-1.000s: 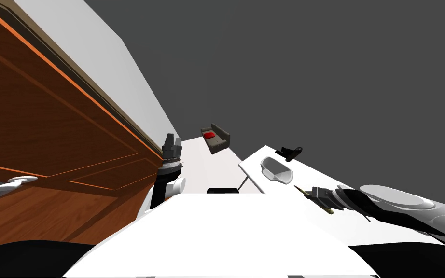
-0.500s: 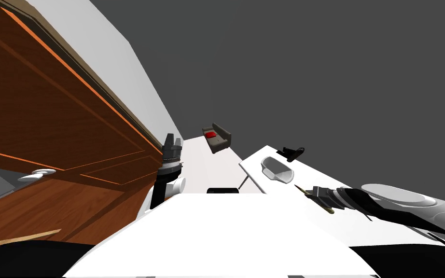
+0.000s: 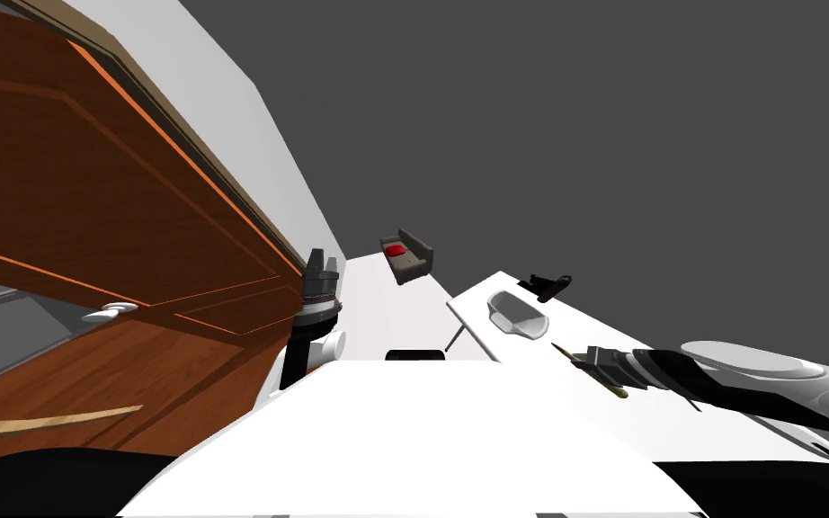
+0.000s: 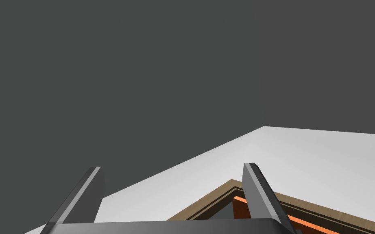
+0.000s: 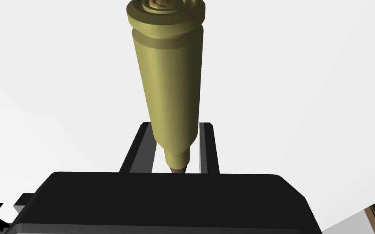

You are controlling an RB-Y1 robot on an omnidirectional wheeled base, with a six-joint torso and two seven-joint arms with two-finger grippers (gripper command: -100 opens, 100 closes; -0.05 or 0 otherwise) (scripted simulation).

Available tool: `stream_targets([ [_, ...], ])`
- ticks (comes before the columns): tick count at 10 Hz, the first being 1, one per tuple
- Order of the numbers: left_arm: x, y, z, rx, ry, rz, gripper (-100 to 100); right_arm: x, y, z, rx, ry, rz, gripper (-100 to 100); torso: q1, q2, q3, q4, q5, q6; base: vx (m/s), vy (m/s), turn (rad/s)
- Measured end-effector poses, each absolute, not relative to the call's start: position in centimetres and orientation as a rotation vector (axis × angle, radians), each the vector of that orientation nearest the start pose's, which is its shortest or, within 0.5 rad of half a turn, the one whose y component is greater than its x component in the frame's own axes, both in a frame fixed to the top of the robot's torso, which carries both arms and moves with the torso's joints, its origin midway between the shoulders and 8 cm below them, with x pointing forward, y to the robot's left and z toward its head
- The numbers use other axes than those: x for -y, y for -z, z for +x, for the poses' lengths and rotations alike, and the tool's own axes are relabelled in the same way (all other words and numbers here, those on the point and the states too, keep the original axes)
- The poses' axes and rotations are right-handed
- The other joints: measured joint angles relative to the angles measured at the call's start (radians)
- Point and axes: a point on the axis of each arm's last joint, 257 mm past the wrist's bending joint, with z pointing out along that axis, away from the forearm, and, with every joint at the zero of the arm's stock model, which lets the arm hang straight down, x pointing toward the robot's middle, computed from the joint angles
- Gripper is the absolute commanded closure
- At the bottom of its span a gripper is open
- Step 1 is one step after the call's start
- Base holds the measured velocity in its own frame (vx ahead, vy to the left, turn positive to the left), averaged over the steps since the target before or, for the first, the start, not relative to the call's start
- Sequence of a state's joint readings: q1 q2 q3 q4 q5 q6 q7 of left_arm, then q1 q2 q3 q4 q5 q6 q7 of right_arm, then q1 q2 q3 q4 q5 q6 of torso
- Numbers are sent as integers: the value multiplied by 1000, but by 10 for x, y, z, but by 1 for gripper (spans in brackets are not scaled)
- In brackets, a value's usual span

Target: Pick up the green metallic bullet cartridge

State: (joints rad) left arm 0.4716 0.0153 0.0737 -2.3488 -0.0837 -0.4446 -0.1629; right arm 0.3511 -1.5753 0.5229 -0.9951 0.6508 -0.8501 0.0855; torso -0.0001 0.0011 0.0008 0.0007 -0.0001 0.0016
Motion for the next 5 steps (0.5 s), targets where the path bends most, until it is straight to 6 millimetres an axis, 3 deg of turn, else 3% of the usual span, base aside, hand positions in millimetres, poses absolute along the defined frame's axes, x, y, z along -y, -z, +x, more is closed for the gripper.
stream_targets([
  [4, -287, -54, 338, -672, 1037, -495, 0, 664, 322, 158, -2790, -21, -713, 100, 0, 0, 0, 0, 0, 1, -31, 3, 35],
  [5, -287, -54, 338, -672, 1037, -495, 0, 664, 322, 158, -2790, -21, -712, 0, 0, -1, -1, 0, 0, 1, 0, 0, 0],
])
